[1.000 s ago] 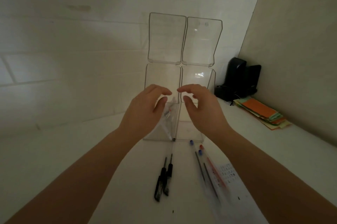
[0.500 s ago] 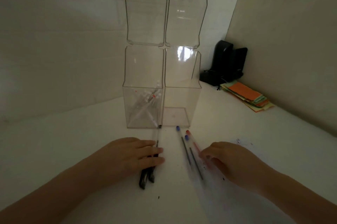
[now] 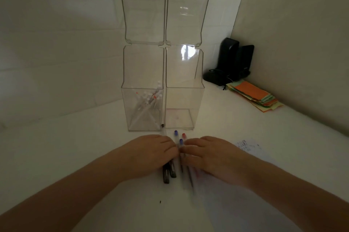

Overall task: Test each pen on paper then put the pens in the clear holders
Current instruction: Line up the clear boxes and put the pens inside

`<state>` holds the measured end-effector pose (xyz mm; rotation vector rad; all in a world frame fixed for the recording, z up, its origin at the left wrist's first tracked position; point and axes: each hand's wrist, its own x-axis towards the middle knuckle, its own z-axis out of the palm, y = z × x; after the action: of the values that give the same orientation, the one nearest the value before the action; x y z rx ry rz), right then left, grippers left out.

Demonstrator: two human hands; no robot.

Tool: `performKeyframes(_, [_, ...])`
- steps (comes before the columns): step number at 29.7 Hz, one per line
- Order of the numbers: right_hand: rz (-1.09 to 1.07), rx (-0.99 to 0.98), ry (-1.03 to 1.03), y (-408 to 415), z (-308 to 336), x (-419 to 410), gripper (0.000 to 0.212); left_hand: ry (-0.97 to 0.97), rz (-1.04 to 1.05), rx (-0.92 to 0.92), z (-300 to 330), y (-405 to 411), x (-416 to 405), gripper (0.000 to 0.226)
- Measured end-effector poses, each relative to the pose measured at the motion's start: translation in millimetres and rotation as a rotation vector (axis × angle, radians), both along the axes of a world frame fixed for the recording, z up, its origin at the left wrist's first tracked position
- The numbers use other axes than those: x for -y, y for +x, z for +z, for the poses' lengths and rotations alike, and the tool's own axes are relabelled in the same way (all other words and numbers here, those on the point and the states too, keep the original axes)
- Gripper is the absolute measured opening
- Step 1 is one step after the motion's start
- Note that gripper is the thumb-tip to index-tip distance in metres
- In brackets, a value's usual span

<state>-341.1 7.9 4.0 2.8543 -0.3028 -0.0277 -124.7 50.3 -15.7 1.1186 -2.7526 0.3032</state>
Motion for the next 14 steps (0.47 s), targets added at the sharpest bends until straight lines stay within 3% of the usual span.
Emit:
performKeyframes(4, [0.1,-0.054,0.05,5,-3,0,0.04,0.052,0.101,-0.095,-9,3,-6,0.023])
performKeyframes(8, [0.135,-0.054,0.003,4,-7,3,0.019,0.068,0.102,-0.233,-12,0,-14,0.017])
performKeyframes(14, [0.176,0.09,-0.076,-3,-13,4,0.022,0.238,0.232,-0.656,4,-1,-27,0.029])
